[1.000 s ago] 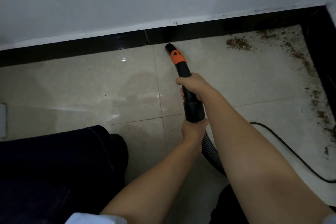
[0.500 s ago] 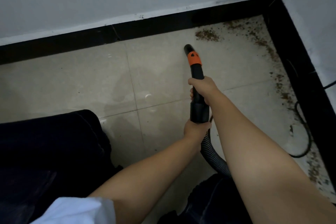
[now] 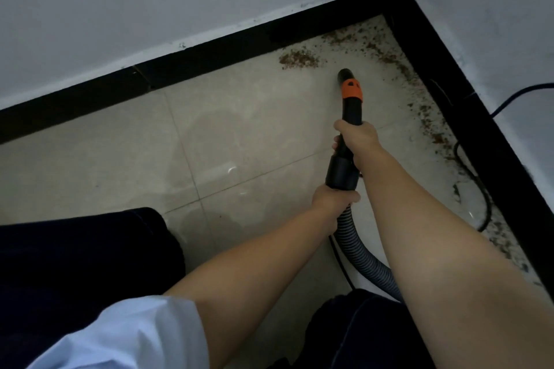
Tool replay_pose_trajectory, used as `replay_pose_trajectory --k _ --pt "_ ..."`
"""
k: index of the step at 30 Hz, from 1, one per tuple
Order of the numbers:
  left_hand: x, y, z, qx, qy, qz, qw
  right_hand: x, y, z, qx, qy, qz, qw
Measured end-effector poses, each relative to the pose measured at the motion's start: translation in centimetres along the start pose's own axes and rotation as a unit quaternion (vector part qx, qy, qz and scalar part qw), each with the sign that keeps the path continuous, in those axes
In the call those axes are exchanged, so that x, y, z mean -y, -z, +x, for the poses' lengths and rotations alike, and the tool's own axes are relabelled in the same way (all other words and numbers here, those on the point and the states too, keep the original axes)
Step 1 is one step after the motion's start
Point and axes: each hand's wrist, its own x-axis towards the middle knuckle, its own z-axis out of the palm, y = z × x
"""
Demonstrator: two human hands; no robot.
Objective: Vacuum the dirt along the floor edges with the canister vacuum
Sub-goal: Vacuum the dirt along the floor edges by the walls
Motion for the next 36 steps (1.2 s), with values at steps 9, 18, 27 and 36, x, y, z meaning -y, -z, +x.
replay_pose_trajectory --k 9,18,27,36 --pt "-0.7 1.0 0.6 -0.033 -0.001 -0.083 0.996 1.9 -2.9 -0.1 0.072 0.004 -0.062 0.996" --pt "0.0 4.6 0.5 -0.069 -0.004 -0.144 0.987 1.0 -8.3 -1.5 0.138 0.025 -0.132 0.981" --pt "-1.9 4.1 0.7 -0.024 -0.035 -0.003 0.999 1.6 -4.5 0.3 0.022 -0.009 0.003 1.000" --pt "-3.1 2.6 0.8 -0.001 -0.040 0.005 0.999 3.0 -3.4 1.5 0.032 -0.010 -0.013 0.999"
